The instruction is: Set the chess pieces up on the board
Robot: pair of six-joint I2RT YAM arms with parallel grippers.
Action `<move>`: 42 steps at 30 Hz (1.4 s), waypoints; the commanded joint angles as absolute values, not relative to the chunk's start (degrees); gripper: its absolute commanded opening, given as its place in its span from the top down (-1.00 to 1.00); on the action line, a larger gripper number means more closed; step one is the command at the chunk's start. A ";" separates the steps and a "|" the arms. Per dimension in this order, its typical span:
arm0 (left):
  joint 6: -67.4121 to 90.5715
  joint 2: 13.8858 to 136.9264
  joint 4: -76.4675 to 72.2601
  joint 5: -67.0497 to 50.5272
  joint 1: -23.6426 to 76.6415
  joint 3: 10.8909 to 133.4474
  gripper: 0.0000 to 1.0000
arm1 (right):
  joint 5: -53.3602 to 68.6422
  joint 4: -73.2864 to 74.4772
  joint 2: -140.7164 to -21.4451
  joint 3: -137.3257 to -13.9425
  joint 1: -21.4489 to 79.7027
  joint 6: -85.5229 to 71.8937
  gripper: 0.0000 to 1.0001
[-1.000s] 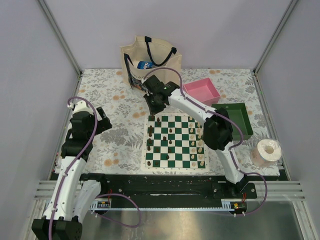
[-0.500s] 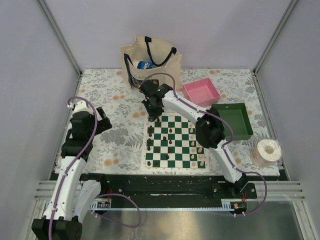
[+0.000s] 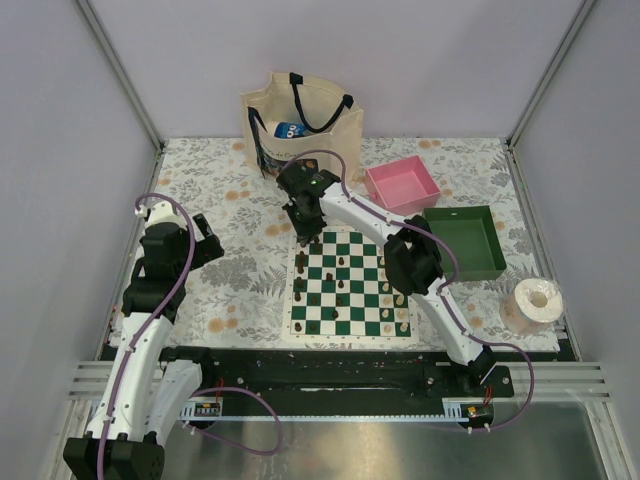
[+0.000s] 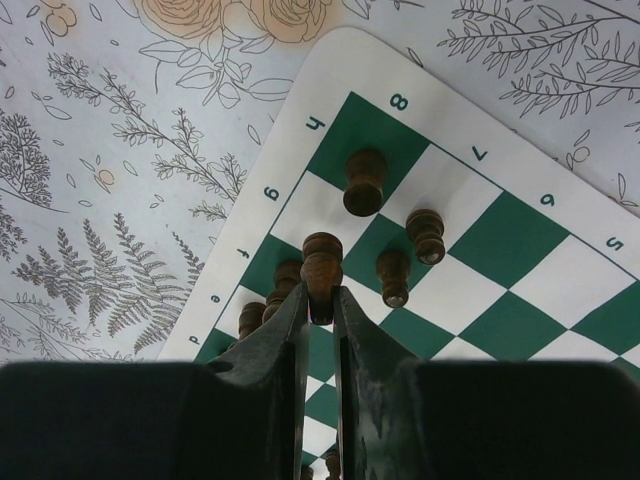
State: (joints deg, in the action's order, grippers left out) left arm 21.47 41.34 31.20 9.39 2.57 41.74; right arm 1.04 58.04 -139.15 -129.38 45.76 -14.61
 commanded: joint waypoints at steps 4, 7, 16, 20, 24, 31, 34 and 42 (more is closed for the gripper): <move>21.80 40.61 29.27 8.70 2.29 42.80 -0.98 | 0.35 59.59 -139.83 -132.37 46.67 -14.33 0.59; 21.80 40.61 29.27 8.53 2.29 42.80 -0.98 | 0.35 59.85 -140.36 -132.54 46.76 -14.33 0.57; 21.80 40.25 29.18 8.79 2.29 42.89 -0.98 | 0.26 60.03 -141.59 -133.24 46.85 -14.24 0.56; 21.80 40.25 29.27 8.70 2.29 42.80 -0.98 | -0.95 60.20 -142.38 -134.47 46.85 -14.33 0.56; 21.80 40.43 29.18 8.61 2.29 42.80 -0.98 | -1.85 60.47 -143.09 -134.91 46.85 -14.33 0.55; 21.80 40.08 29.18 8.52 2.29 42.80 -0.98 | -1.50 60.38 -143.09 -135.17 46.85 -14.41 0.38; 21.80 39.90 29.18 8.70 2.29 42.71 -0.98 | -0.88 60.55 -143.09 -135.53 46.85 -14.41 0.32; 21.80 39.90 29.18 8.53 2.29 42.71 -0.98 | -0.18 60.38 -139.41 -134.92 46.84 -14.50 0.22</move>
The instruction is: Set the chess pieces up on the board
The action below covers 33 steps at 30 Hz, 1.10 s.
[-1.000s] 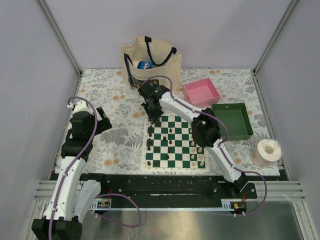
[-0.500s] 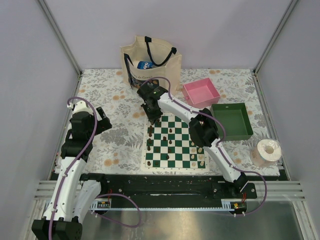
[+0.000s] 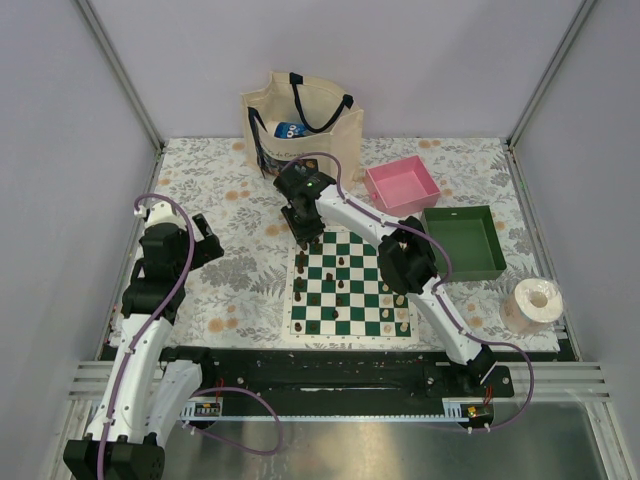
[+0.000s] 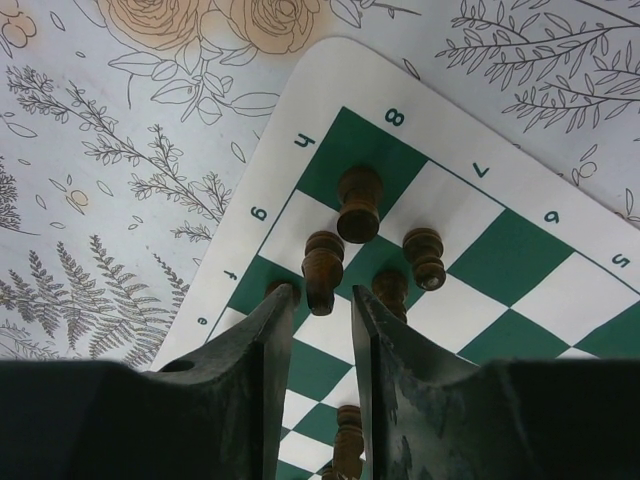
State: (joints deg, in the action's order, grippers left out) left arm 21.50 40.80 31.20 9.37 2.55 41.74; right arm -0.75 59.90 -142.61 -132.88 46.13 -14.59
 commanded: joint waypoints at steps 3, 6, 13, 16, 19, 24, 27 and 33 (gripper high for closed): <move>21.97 39.81 29.18 9.14 2.29 42.54 -0.98 | -0.96 59.24 -135.28 -132.72 46.85 -13.98 0.18; 22.59 40.16 28.92 9.41 2.29 42.28 -0.98 | -1.58 57.14 -130.71 -129.38 46.76 -13.36 0.06; 23.91 42.89 28.83 8.97 2.29 42.63 -0.98 | -3.68 55.47 -121.75 -123.24 46.76 -13.01 -0.04; 22.33 44.20 29.27 3.45 2.29 43.59 -0.98 | -5.18 50.82 -113.32 -112.89 46.41 -14.14 -0.12; 22.93 46.66 28.04 -7.17 2.29 43.77 -0.98 | -5.45 43.53 -102.61 -98.49 44.92 -17.39 -0.18; 31.54 52.29 28.03 -4.27 11.04 47.19 -0.98 | -8.25 39.03 -87.39 -80.45 42.81 -22.05 -0.25; 37.24 55.97 28.21 6.38 21.42 50.53 -0.98 | -12.29 38.85 -81.06 -73.85 42.19 -25.21 -0.24; 57.01 64.76 25.41 16.16 35.84 53.52 -0.91 | -24.16 40.17 -71.03 -66.54 41.14 -33.04 -0.32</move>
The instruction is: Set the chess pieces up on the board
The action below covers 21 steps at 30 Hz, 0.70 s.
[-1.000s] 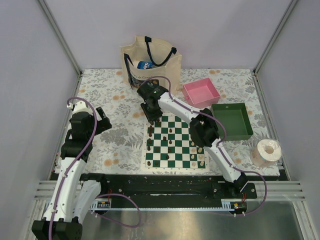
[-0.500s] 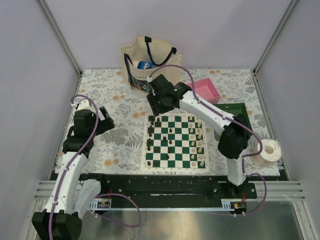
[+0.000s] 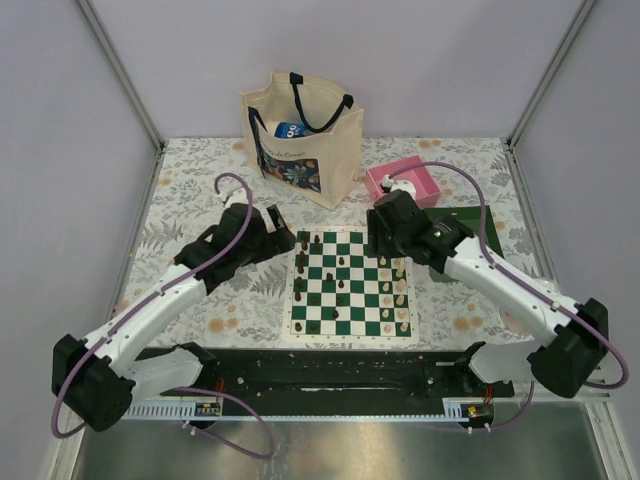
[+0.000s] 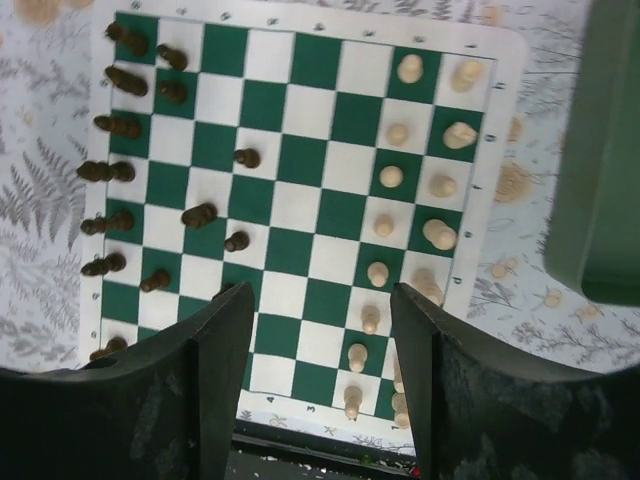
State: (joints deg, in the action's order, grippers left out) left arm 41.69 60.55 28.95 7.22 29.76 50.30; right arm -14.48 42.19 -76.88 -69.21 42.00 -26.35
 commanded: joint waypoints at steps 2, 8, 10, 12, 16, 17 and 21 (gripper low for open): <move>59.41 68.88 26.53 18.97 39.71 56.76 -0.91 | -26.35 40.51 -68.48 -65.31 40.96 -33.66 -0.34; 66.61 82.60 32.60 21.79 46.13 66.69 -0.89 | -31.02 42.01 -62.50 -63.64 39.73 -32.70 -0.35; 69.77 85.94 36.02 23.72 47.72 70.38 -0.83 | -31.38 42.01 -61.27 -62.85 39.29 -32.26 -0.36; 73.37 89.72 40.06 24.26 48.69 73.72 -0.81 | -31.29 42.10 -60.30 -62.14 38.94 -31.73 -0.36; 78.22 97.98 46.93 21.02 48.69 79.27 -0.69 | -30.76 42.19 -59.41 -60.91 38.67 -30.85 -0.36; 78.57 99.48 47.37 19.35 48.78 80.15 -0.69 | -30.50 42.10 -59.33 -60.65 38.67 -30.41 -0.36; 78.48 103.35 48.60 18.98 49.75 82.35 -0.73 | -29.80 42.01 -59.15 -59.77 38.50 -29.53 -0.36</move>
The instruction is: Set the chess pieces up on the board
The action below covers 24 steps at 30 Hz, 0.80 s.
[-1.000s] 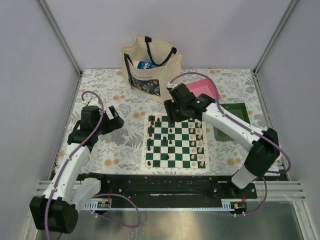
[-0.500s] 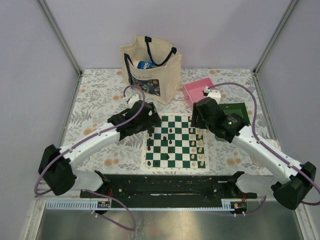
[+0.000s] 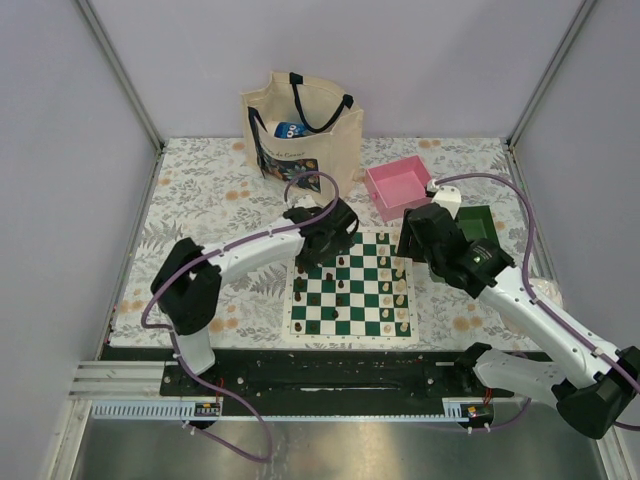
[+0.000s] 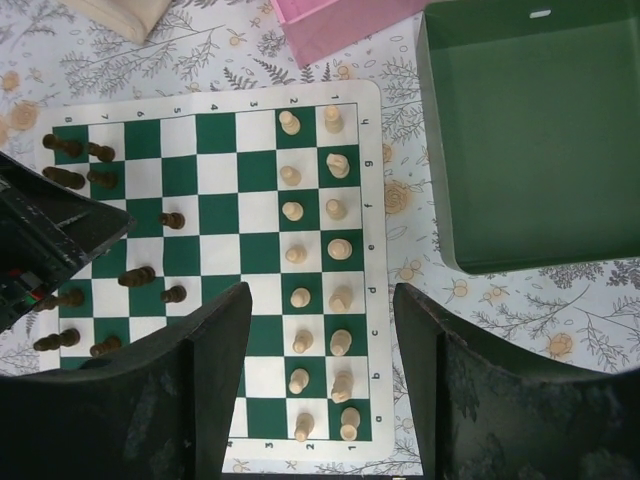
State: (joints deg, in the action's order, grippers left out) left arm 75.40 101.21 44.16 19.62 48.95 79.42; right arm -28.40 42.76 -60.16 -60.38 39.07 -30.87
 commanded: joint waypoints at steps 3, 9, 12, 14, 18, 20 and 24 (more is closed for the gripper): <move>78.40 103.54 48.43 18.72 49.75 81.39 -0.72 | -29.53 42.10 -59.06 -59.15 38.50 -29.09 -0.36; 78.92 104.15 47.38 18.55 49.75 79.02 -0.34 | -28.13 41.75 -59.85 -58.89 38.50 -28.48 -0.36; 78.66 104.94 47.29 18.63 49.83 79.28 -0.33 | -28.04 41.57 -59.94 -58.97 38.41 -28.21 -0.35; 78.57 105.12 47.28 18.98 49.83 79.01 -0.32 | -27.78 41.31 -60.03 -58.89 38.50 -28.13 -0.35; 78.31 106.08 47.11 18.81 49.92 78.93 -0.32 | -27.16 41.04 -60.64 -58.80 38.50 -27.77 -0.34; 78.14 106.70 46.76 18.02 49.83 78.75 -0.30 | -27.07 41.04 -61.08 -58.80 38.50 -27.69 -0.34; 78.22 107.05 46.06 17.67 49.75 78.22 -0.25 | -26.89 40.96 -61.35 -58.80 38.41 -27.60 -0.32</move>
